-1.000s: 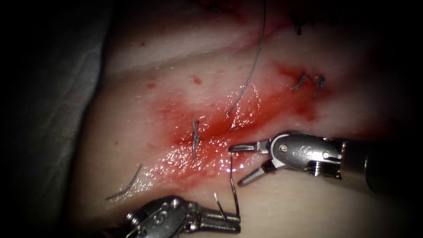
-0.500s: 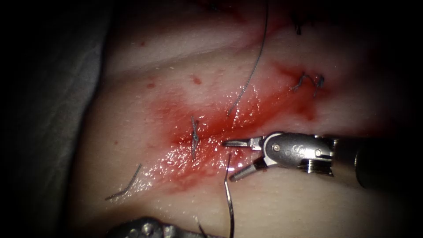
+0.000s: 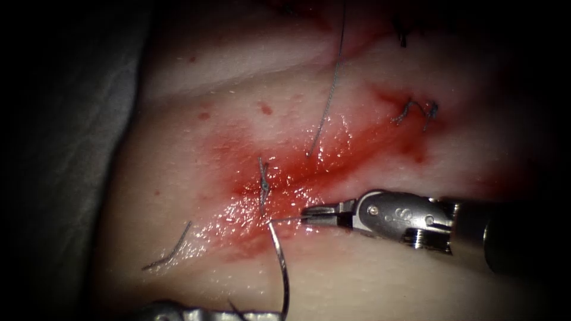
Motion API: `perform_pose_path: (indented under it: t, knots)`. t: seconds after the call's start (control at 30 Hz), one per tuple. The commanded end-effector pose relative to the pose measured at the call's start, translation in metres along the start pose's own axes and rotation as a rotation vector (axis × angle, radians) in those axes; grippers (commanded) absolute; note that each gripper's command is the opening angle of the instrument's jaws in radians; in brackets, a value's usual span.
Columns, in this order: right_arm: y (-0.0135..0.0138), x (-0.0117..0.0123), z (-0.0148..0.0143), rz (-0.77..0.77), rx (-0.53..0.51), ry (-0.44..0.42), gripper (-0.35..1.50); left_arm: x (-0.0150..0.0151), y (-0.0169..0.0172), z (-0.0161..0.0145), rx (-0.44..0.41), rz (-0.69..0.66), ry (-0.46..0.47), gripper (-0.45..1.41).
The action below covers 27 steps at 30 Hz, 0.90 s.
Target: Wound Closure
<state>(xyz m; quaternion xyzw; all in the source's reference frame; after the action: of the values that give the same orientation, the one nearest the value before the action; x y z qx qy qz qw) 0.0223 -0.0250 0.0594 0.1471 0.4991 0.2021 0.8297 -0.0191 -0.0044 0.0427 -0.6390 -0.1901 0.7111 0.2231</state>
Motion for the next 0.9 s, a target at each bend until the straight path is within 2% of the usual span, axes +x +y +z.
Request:
perform_pose_path:
  t: [0.03, 0.37, 0.57, 0.83, 0.87, 0.9]
  knots:
    - [-0.0015, 0.0003, 0.0009, 0.001, 0.019, 0.001, -0.35, -0.0011, -0.0002, 0.0004, 0.027, 0.018, -0.011, -0.45]
    - [-0.007, 0.0047, -0.0009, 0.127, 0.059, -0.01, -0.35, -0.0029, -0.0017, -0.0014, 0.188, 0.136, -0.079, -0.45]
    - [-0.0087, 0.0059, -0.0008, 0.13, 0.082, -0.003, -0.35, -0.0031, -0.0022, -0.0018, 0.24, 0.182, -0.096, -0.42]
    - [-0.0111, 0.0089, -0.0008, 0.211, 0.182, 0.092, -0.35, -0.0025, -0.0028, -0.0035, 0.33, 0.254, -0.125, -0.35]
    - [-0.0111, 0.0093, -0.0008, 0.217, 0.181, 0.102, -0.21, -0.0025, -0.003, -0.0038, 0.339, 0.258, -0.129, -0.35]
    - [-0.0109, 0.0097, -0.0008, 0.223, 0.174, 0.113, 0.1, -0.0024, -0.0032, -0.0043, 0.348, 0.261, -0.127, -0.35]
